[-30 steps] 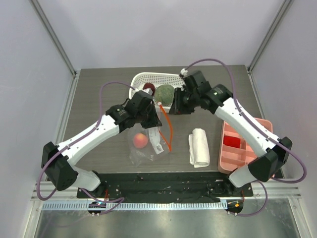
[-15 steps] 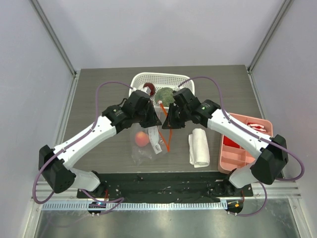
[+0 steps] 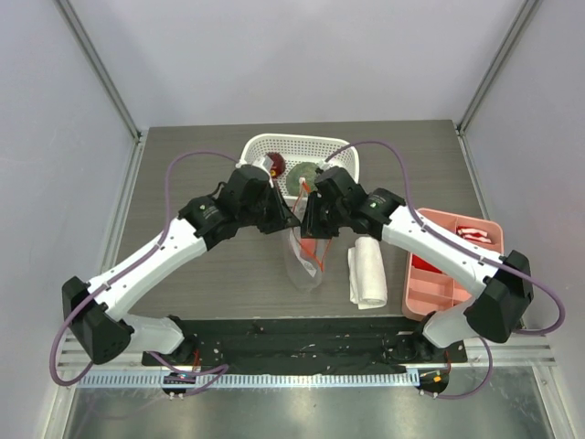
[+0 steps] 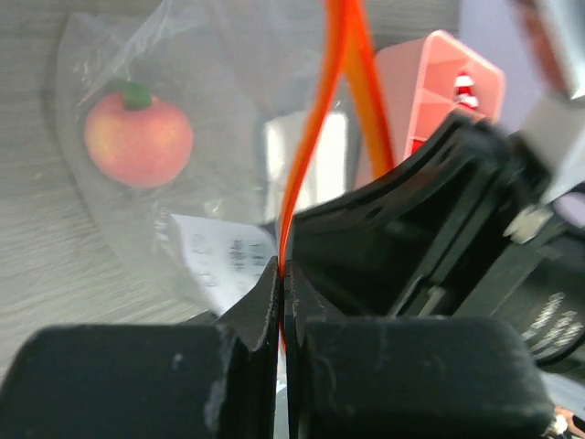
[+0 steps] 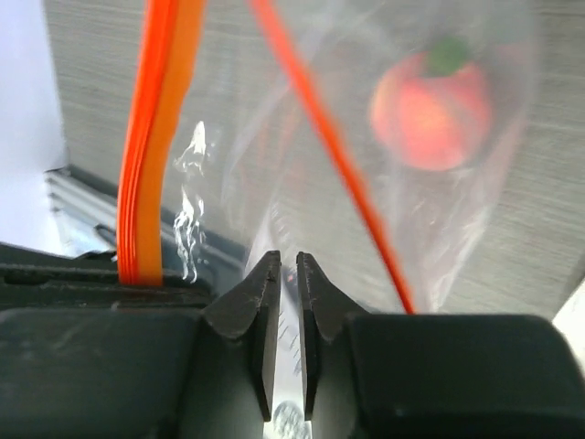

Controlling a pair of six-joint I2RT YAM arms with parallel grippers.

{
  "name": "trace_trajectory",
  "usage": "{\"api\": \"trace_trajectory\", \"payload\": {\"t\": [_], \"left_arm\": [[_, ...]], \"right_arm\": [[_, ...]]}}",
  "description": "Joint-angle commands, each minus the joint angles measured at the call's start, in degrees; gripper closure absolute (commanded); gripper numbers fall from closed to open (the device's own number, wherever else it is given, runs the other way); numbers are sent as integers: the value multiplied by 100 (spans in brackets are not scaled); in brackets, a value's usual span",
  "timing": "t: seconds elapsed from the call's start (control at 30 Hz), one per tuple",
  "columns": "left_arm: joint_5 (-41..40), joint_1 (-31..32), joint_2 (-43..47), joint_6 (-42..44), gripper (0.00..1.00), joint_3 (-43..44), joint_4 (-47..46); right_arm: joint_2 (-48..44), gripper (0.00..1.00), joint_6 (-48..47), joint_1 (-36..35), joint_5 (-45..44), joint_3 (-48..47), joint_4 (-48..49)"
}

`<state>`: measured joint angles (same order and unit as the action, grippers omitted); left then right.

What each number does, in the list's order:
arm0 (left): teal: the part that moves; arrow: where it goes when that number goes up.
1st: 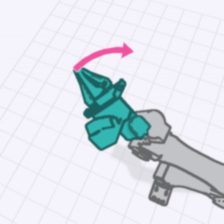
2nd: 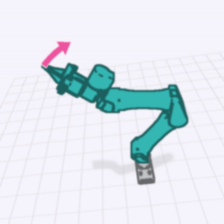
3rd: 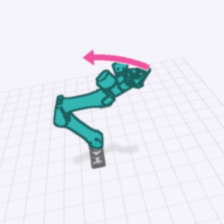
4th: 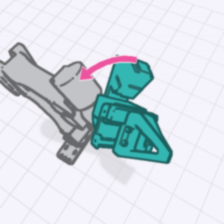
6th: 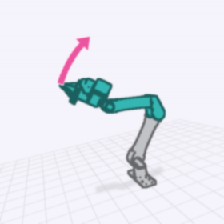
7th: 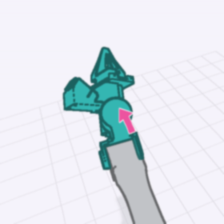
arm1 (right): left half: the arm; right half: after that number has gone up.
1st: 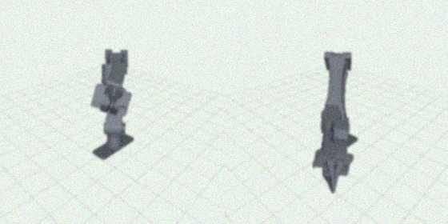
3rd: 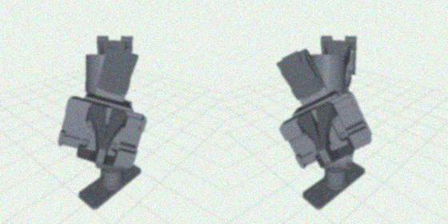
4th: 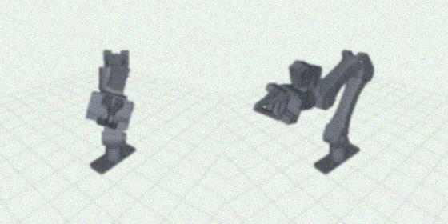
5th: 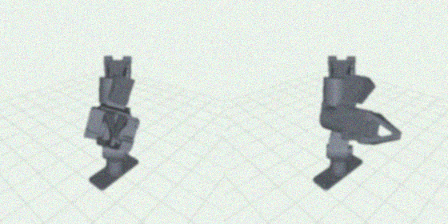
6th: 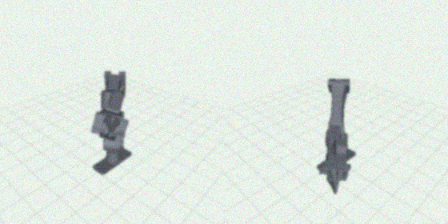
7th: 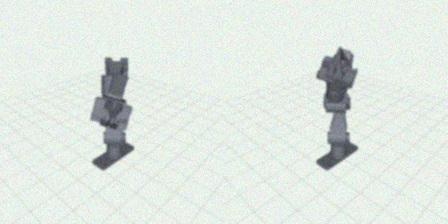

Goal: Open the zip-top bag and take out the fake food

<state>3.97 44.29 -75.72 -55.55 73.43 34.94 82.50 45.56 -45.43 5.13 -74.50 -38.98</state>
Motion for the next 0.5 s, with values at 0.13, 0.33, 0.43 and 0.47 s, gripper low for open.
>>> {"api": "trace_trajectory", "payload": {"t": [0.13, 0.33, 0.43, 0.47], "left_arm": [[-668, 18, 471, -158, 100, -777, -84], [-977, 0, 550, 9, 100, -821, 215], [-1038, 0, 707, 0, 100, -944, 241], [-1047, 0, 743, 9, 100, -970, 276]], "right_arm": [[783, 74, -995, -36, -1119, -38, 364], [1093, 58, -1207, -36, -829, 84, 777], [1189, 48, -1313, -45, -803, 173, 901], [1268, 46, -1339, -45, -759, 164, 919]]}}
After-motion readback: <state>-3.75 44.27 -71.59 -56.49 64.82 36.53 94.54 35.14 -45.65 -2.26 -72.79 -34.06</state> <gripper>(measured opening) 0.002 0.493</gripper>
